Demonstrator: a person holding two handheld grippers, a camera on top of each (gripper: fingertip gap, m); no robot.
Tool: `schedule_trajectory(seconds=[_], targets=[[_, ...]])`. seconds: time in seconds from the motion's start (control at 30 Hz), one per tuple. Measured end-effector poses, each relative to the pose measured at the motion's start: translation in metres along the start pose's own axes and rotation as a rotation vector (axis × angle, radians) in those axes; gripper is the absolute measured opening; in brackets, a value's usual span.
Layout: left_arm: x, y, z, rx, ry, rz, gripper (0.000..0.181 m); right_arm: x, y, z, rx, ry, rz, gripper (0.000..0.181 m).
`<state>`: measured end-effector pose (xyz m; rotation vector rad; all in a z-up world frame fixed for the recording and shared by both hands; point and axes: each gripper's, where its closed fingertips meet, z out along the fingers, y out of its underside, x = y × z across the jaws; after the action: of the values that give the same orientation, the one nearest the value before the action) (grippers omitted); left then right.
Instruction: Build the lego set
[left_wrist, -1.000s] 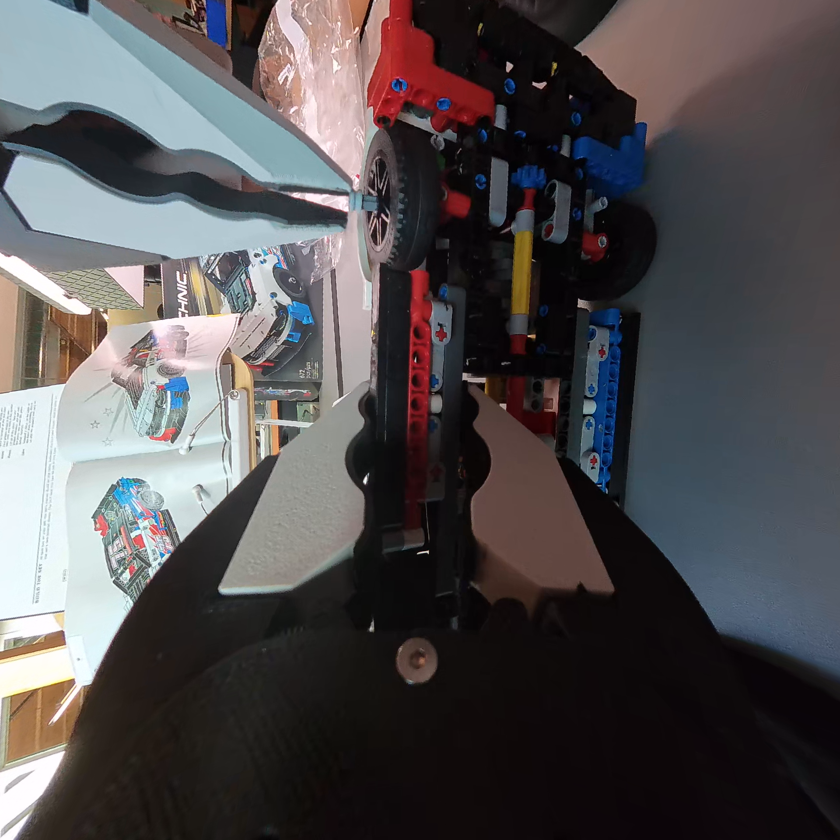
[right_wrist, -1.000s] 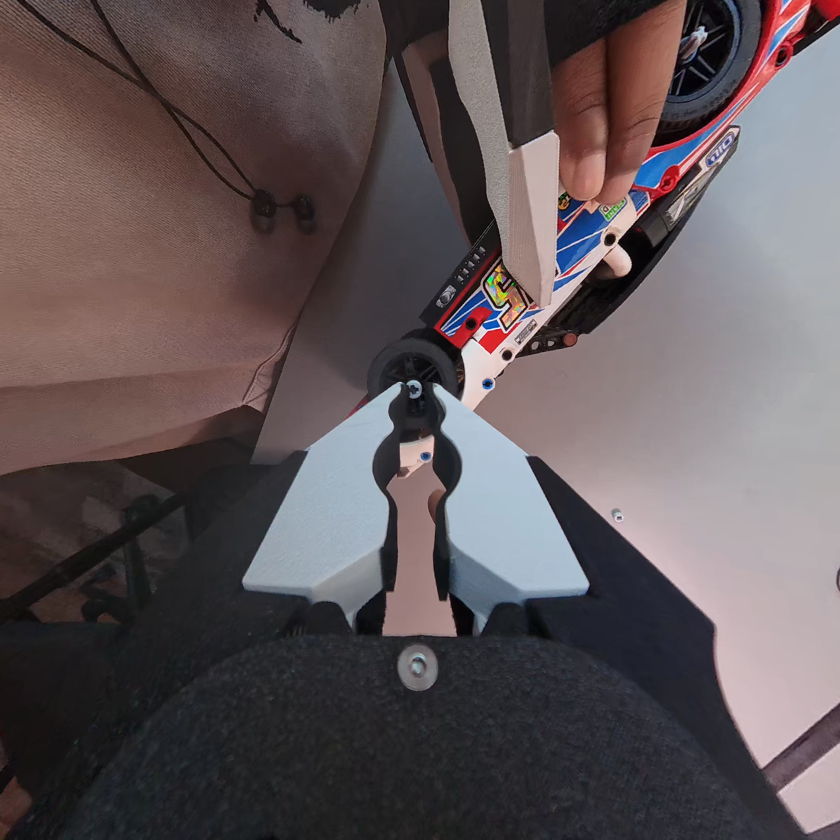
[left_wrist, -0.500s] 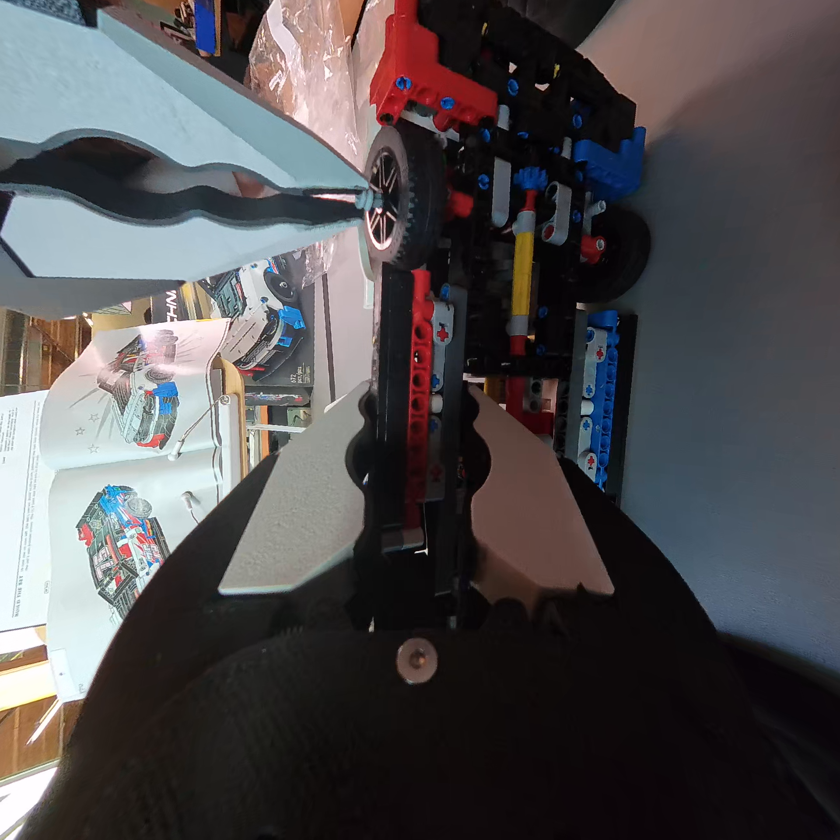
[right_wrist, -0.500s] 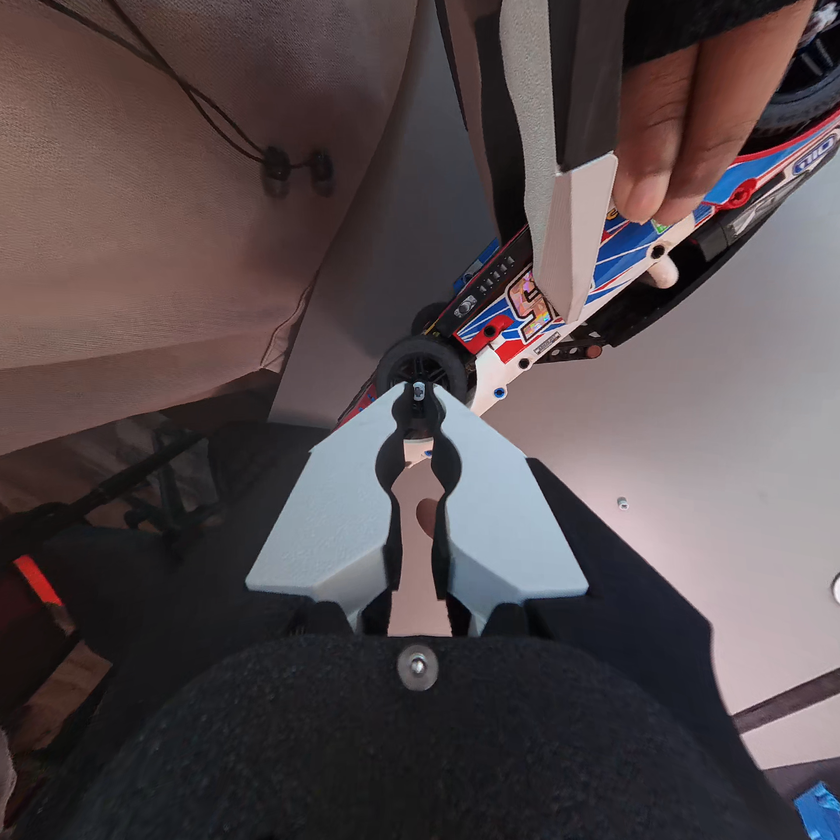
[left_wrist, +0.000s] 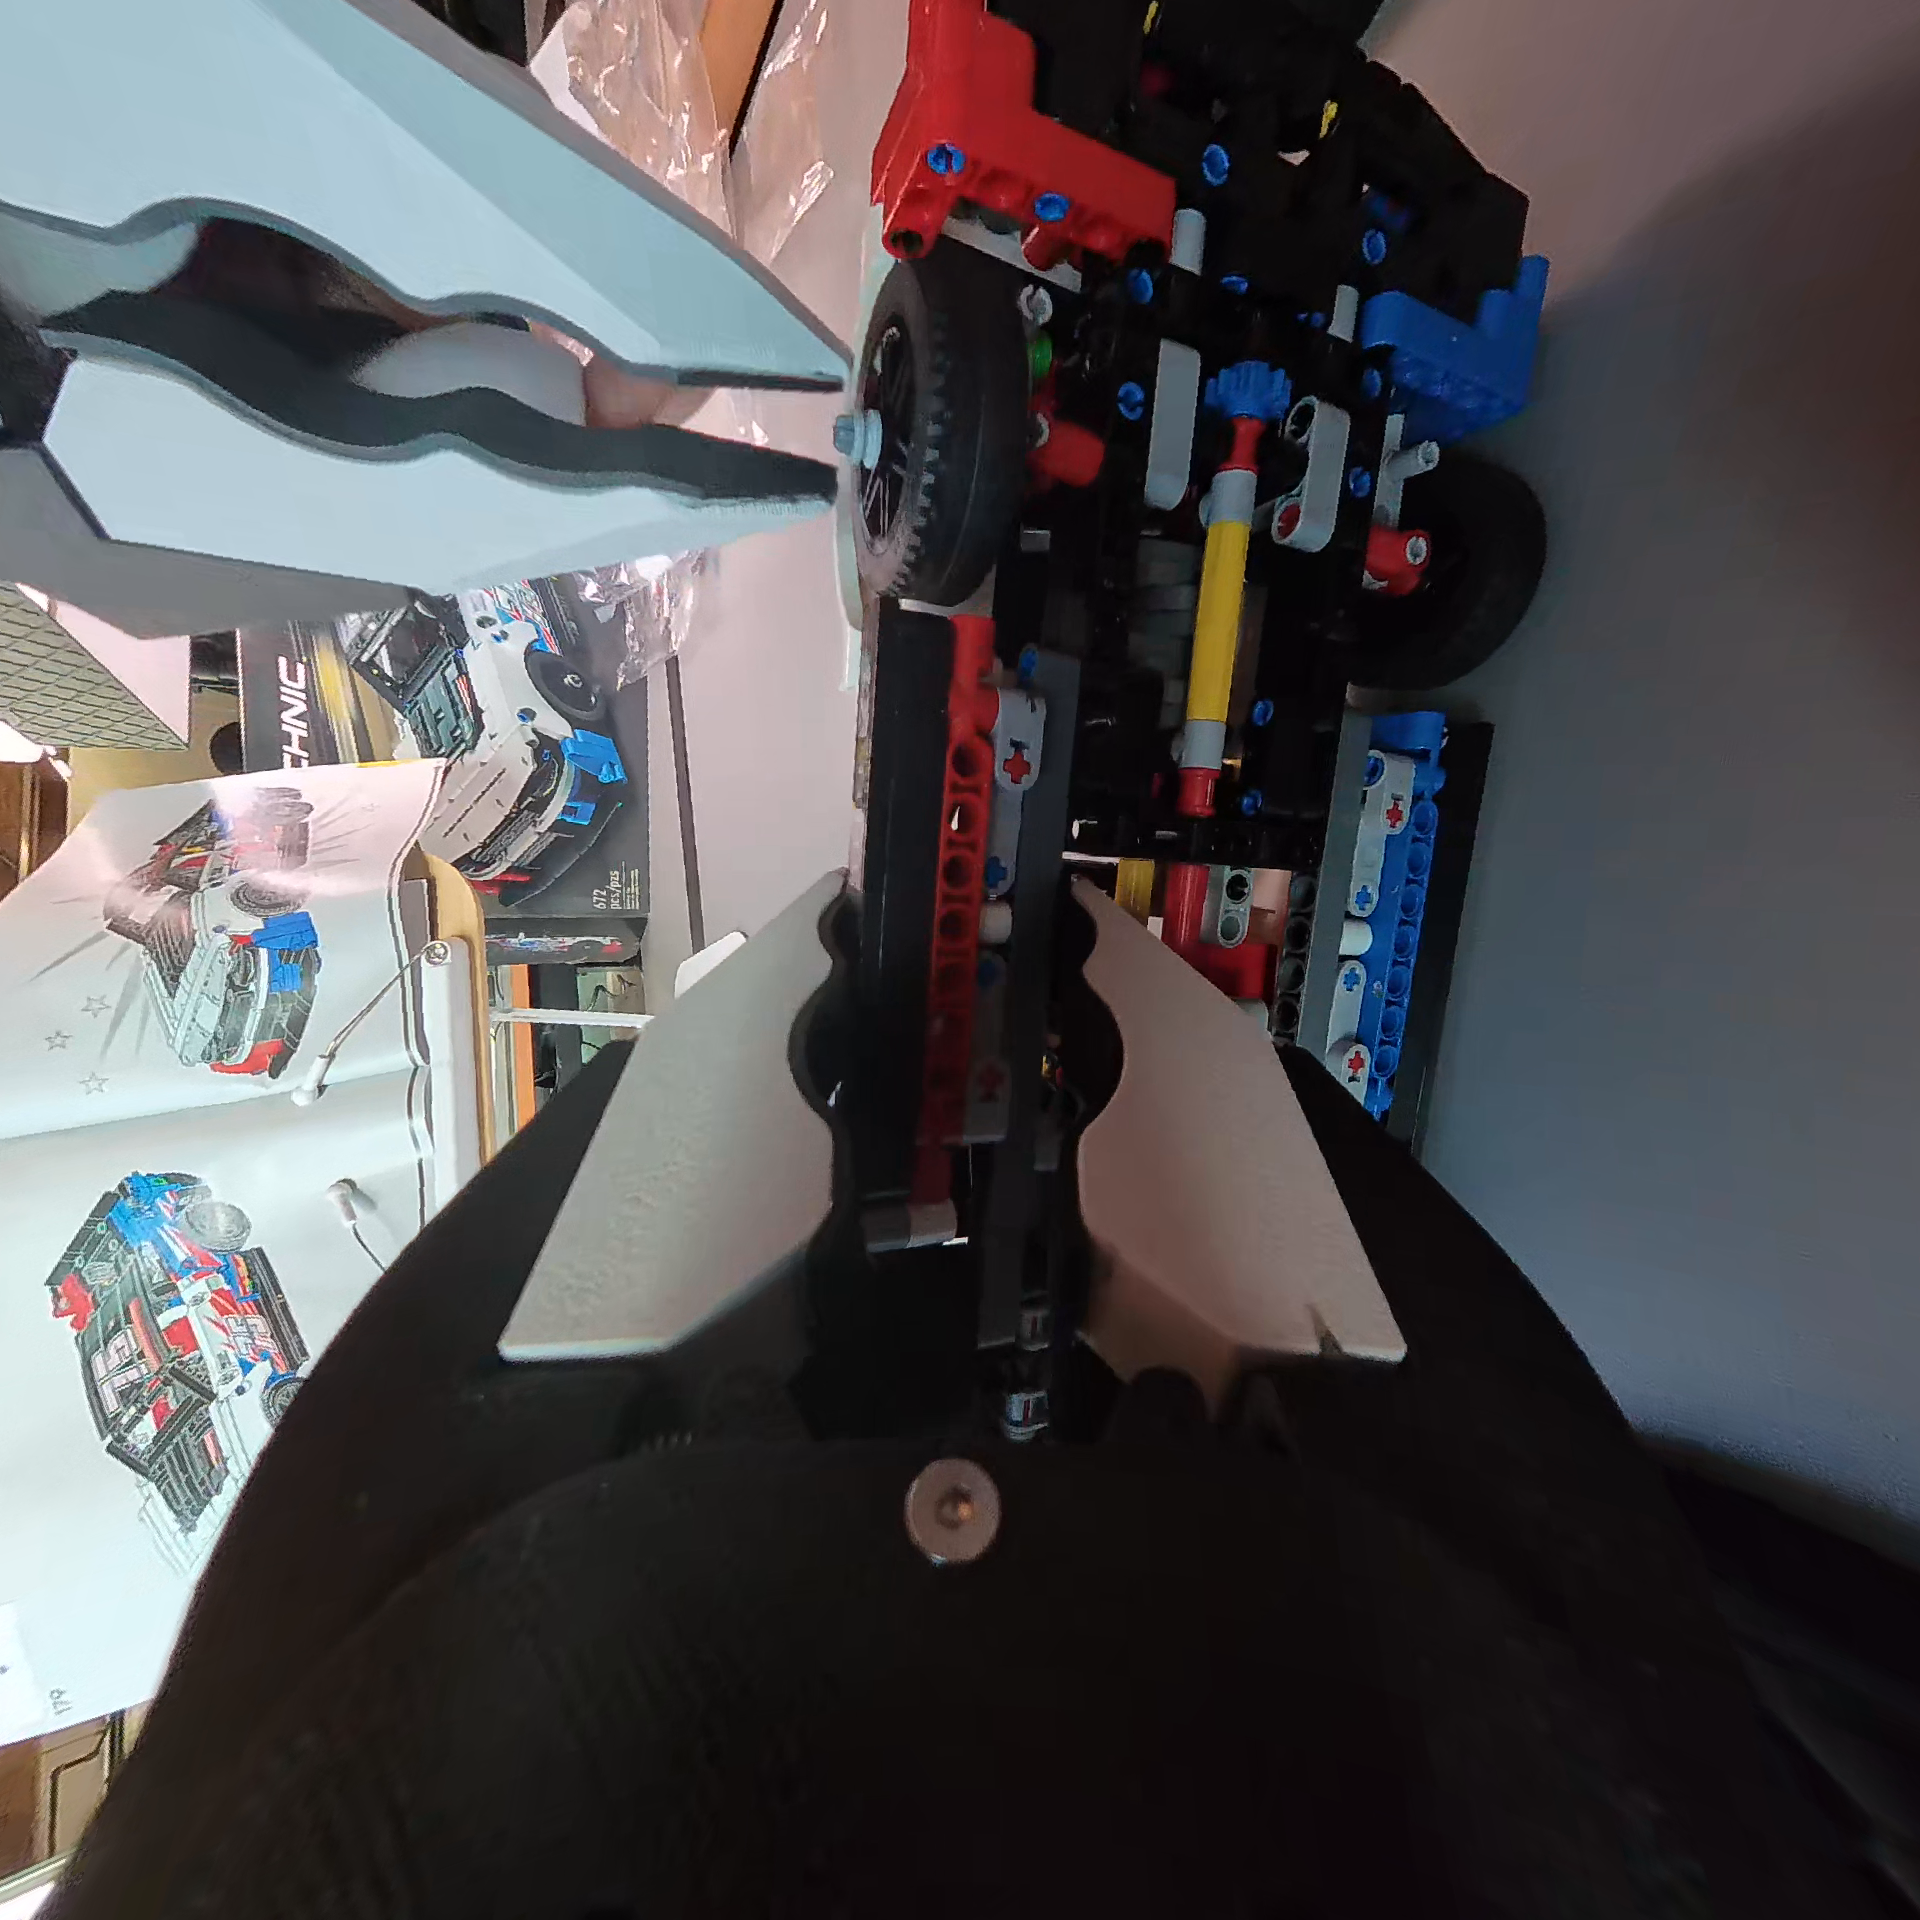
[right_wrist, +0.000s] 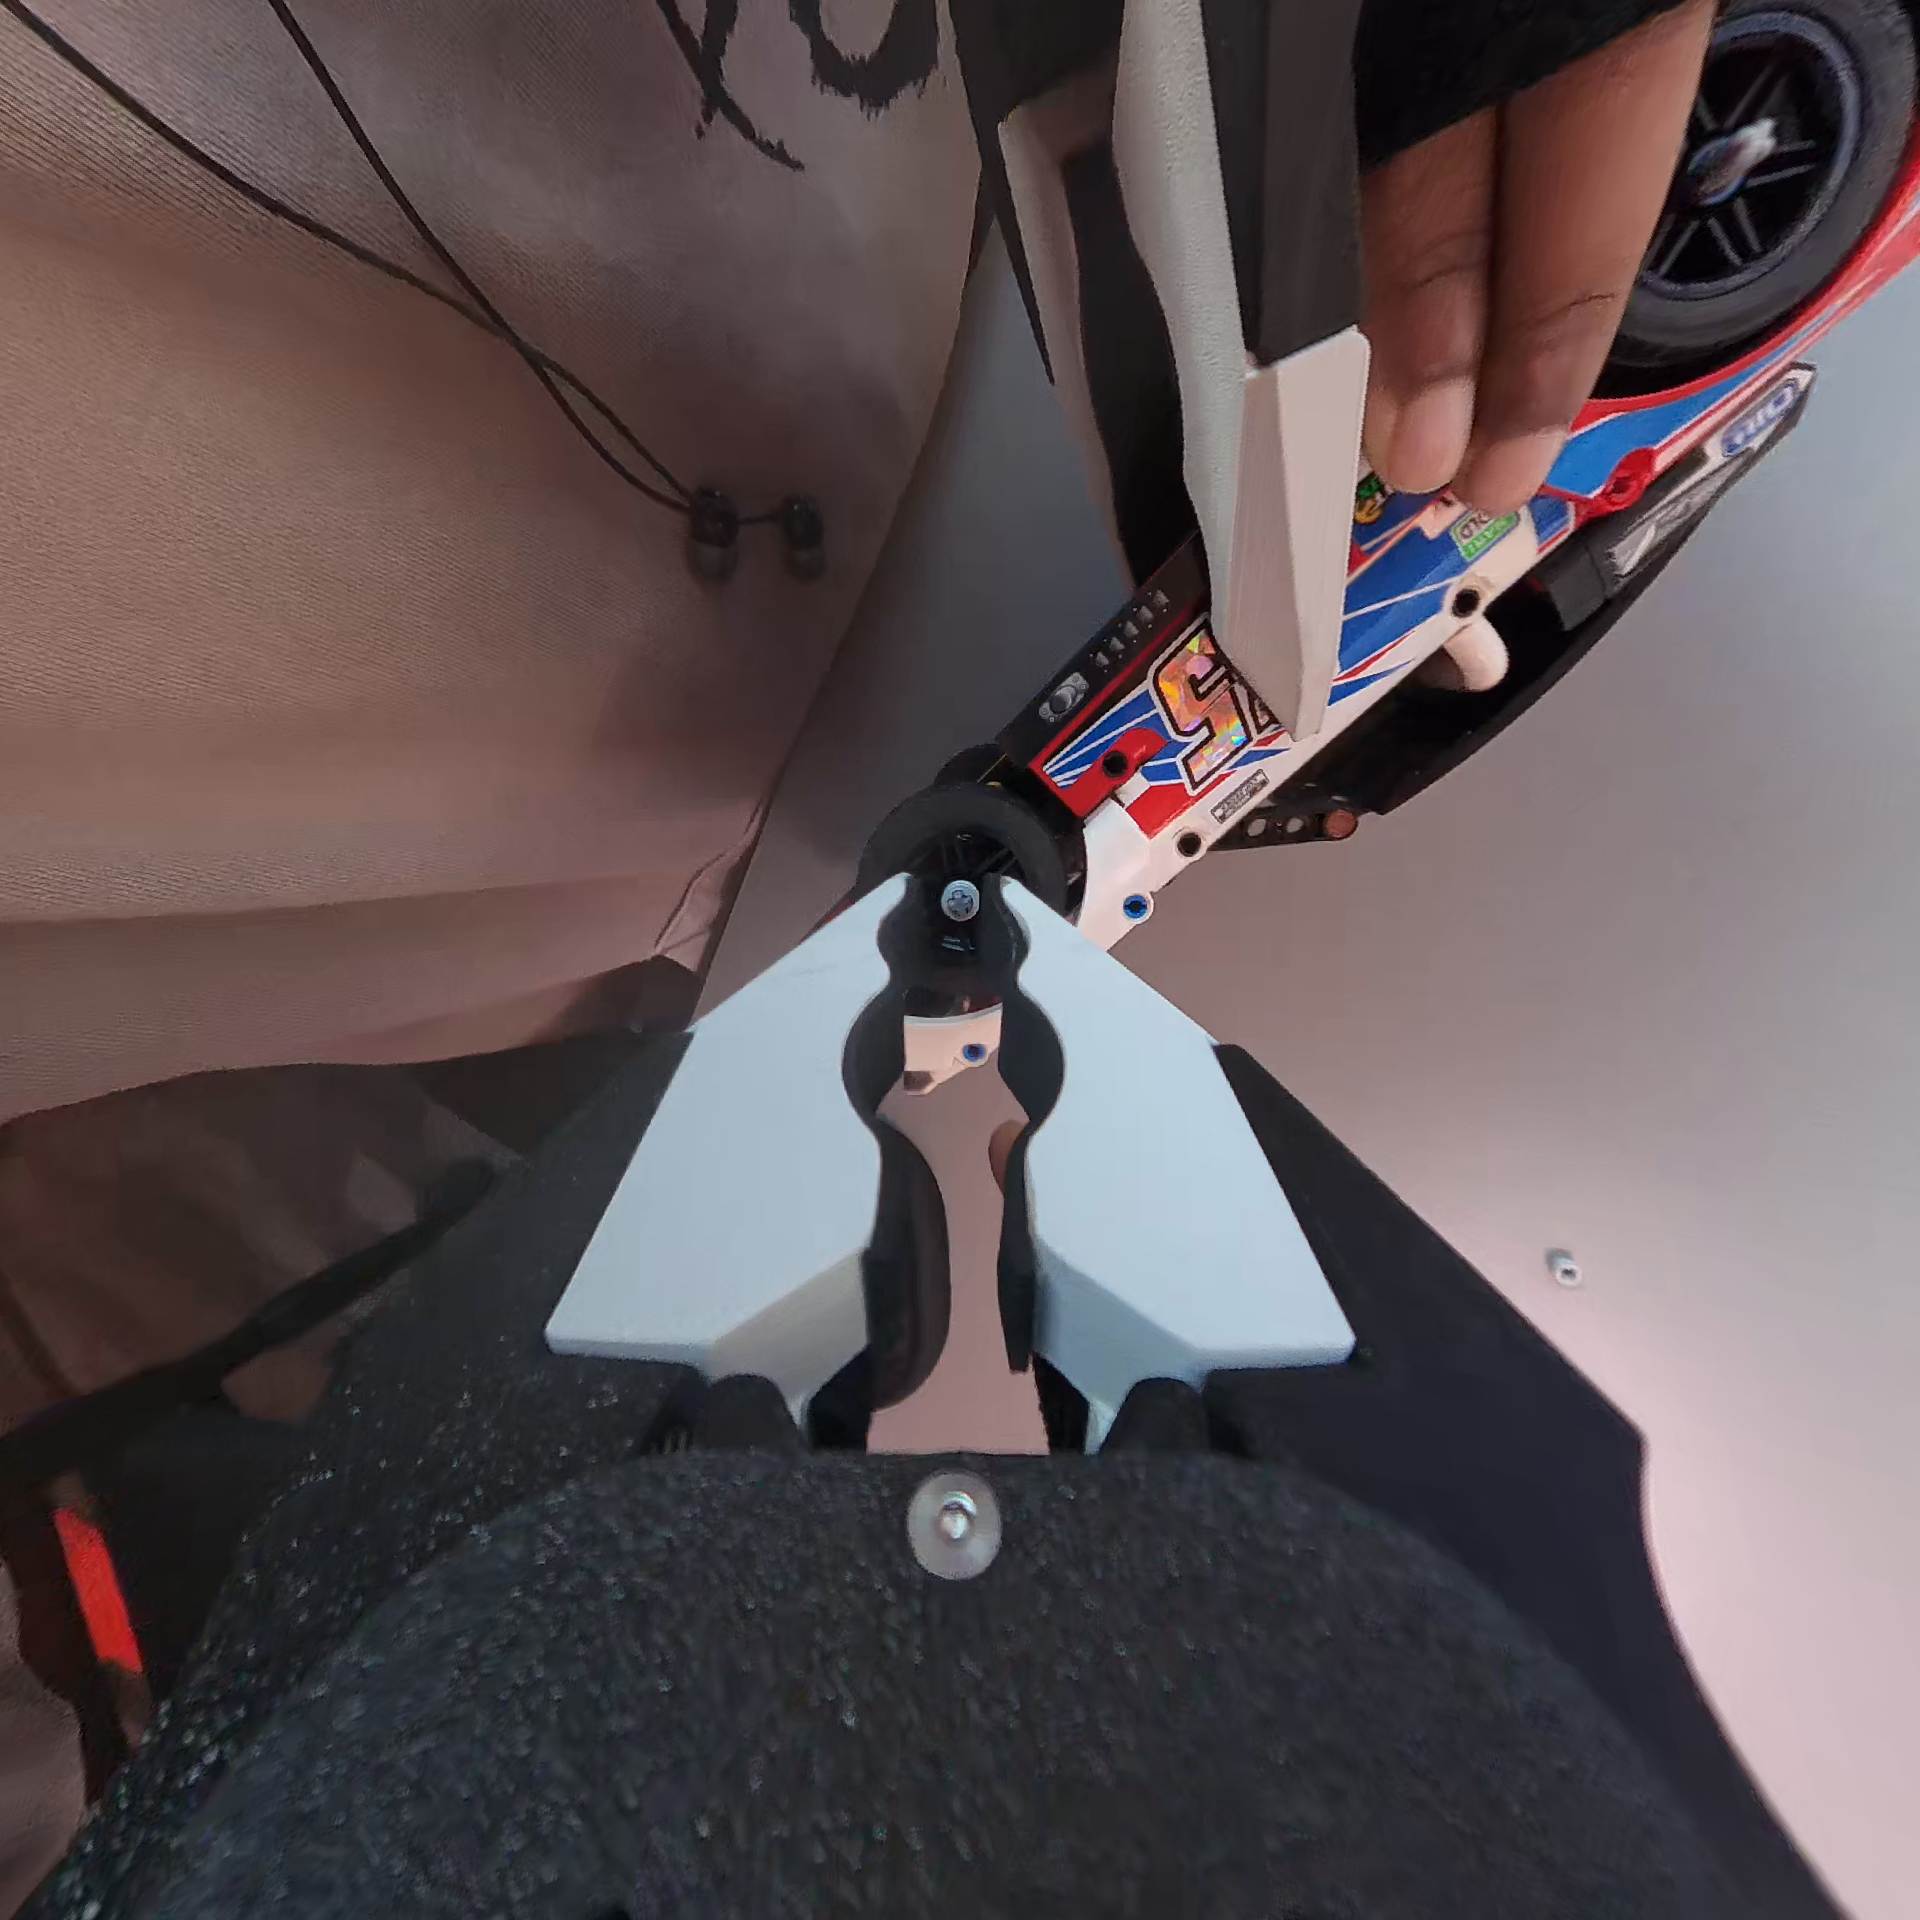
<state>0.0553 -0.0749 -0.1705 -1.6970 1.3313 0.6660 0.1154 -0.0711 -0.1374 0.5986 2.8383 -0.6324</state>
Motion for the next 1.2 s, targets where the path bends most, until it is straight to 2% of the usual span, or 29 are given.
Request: schedule_trajectory(seconds=[0.13,0.23,0.4,0.77,0.87,1.0,1.2], targets=[[0.000,0.000,0.000,-0.006,0.009,0.003,0.035,0.004,0.003,-0.006,0.116,0.031,0.011,0.009],[0.000,0.000,0.001,-0.010,0.012,0.000,0.035,0.003,0.002,-0.004,0.138,0.047,-0.017,0.005],[0.001,0.001,0.000,-0.018,0.009,-0.003,0.035,0.001,0.007,0.005,0.050,0.061,-0.058,0.004],[0.001,0.002,0.001,-0.027,0.015,-0.004,0.035,0.001,0.014,0.005,-0.116,0.066,-0.093,0.004],[0.001,0.002,0.000,-0.021,0.010,0.001,0.035,0.001,0.012,0.004,-0.057,0.072,-0.068,0.004],[0.002,0.001,-0.002,-0.010,0.002,0.007,0.035,0.002,0.009,-0.006,0.117,0.067,-0.010,0.011],[0.002,0.001,-0.002,-0.016,0.006,0.013,0.035,-0.001,0.009,-0.007,0.158,0.076,-0.026,0.005]])
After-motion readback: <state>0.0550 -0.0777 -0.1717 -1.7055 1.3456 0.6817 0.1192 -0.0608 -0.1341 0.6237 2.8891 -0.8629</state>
